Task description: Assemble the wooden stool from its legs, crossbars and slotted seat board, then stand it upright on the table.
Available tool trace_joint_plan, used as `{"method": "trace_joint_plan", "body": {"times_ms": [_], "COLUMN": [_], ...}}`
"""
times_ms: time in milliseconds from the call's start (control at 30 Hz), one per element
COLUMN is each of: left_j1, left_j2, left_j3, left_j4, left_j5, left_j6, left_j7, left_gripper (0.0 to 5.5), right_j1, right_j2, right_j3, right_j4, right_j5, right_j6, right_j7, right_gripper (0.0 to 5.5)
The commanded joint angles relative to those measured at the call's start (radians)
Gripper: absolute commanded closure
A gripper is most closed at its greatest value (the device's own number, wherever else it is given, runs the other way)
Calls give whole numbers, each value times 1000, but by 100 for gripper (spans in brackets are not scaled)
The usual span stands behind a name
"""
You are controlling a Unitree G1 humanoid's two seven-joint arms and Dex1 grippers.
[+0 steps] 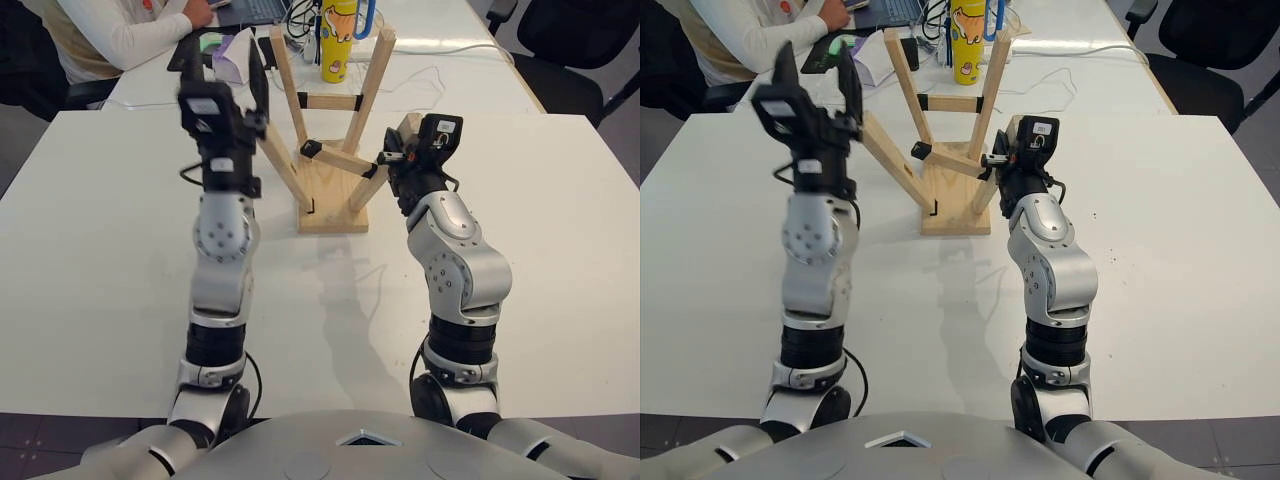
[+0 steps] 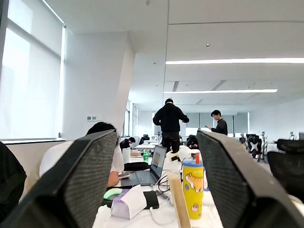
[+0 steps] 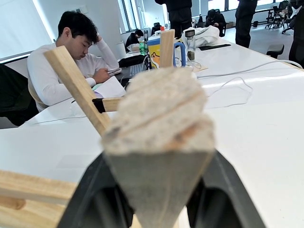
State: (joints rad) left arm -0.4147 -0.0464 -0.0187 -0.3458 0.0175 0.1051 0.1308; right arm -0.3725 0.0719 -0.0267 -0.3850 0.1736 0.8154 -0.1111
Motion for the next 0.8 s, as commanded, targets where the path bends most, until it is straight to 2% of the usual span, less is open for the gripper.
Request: {"method": "trace_joint_plan", "body": {"times_ms": [33,133,267,533,800], "left_j1": [-123,-164,-127,-118,-38], "left_j2": [3,22,-2,-13,-32], "left_j3": [134,263,328,301,131], "left_j4": [-29,18,59,73,237], "left_j5": [-211,-367,-475,-509,-395], "left_j6": [164,258,326,367,372], "left_j7": [-29,-21,2,12,-36], "left_gripper": [320,363,418,545,550], "right_j1": [67,70,71,73,77], "right_j2": [-11,-9,-6,-14,-13], "right_j3": [1,3,3,3,9], "right_j4": [66,63,61,56,40], "right_j5": [-7,-8,-9,-6,-6], "right_j6": [86,87,87,95,110], "right_j7": [1,0,-1,7,4], "right_gripper": [445,445,445,445,445]}}
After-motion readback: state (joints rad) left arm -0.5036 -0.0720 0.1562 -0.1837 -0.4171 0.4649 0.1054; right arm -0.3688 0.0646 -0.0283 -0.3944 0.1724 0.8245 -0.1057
